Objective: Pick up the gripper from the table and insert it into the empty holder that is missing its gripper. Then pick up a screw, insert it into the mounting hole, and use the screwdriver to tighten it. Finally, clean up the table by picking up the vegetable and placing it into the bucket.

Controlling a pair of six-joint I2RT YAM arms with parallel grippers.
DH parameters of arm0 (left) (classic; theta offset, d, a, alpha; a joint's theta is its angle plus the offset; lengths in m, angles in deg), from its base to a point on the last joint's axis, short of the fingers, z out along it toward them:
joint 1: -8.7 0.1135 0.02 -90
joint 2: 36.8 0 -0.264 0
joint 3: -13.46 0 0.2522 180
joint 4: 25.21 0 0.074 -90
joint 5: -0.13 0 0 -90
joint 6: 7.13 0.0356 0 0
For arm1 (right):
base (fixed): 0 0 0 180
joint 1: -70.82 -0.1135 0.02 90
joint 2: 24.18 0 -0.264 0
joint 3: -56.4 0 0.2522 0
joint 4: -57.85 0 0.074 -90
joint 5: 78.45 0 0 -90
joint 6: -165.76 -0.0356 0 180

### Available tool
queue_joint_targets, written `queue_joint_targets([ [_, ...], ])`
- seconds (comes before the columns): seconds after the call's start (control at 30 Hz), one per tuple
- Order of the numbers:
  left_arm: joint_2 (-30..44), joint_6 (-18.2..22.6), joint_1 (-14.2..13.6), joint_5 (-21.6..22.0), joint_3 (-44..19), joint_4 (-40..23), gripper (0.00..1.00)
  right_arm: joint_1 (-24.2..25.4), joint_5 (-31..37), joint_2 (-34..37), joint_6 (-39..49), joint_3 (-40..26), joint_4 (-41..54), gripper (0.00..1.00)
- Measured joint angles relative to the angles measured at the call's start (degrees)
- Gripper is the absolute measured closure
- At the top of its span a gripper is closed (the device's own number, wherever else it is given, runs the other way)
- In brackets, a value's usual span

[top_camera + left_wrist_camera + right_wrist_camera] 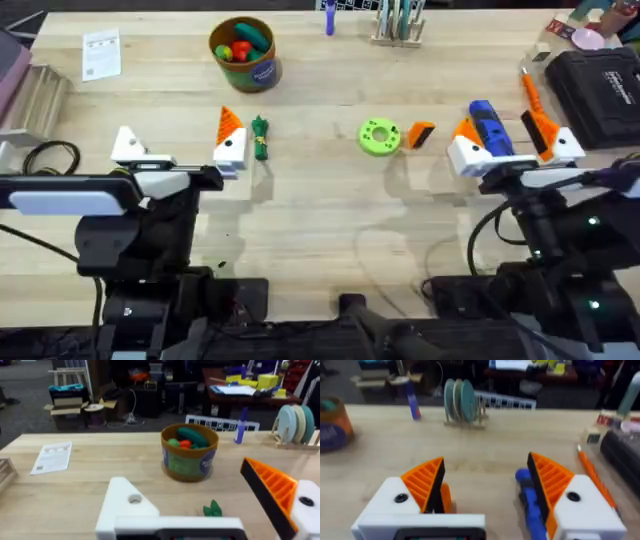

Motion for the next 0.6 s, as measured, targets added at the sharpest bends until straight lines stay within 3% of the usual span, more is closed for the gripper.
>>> queue_joint_targets([
  [0.13, 0.0, 0.0, 0.0, 0.0, -0.5, 1.7, 0.015, 0.0, -0.4, 0.1, -0.7, -0.2, -8.2, 0.010],
  [0.27, 0.0, 0.0, 0.0, 0.0, -4.9, -3.6, 0.015, 0.0, -0.5, 0.1, -1.7, -4.1, -8.2, 0.010],
  [0.43, 2.9, 0.0, 0.0, 0.5, -17.1, -12.8, 0.015, 0.0, -0.5, 0.9, -2.4, -15.7, -0.1, 0.010],
  [0.6, 13.1, -0.1, 0.0, 1.4, -30.9, -24.8, 0.015, 0.0, -0.5, 7.0, -2.6, -28.3, 13.6, 0.010],
])
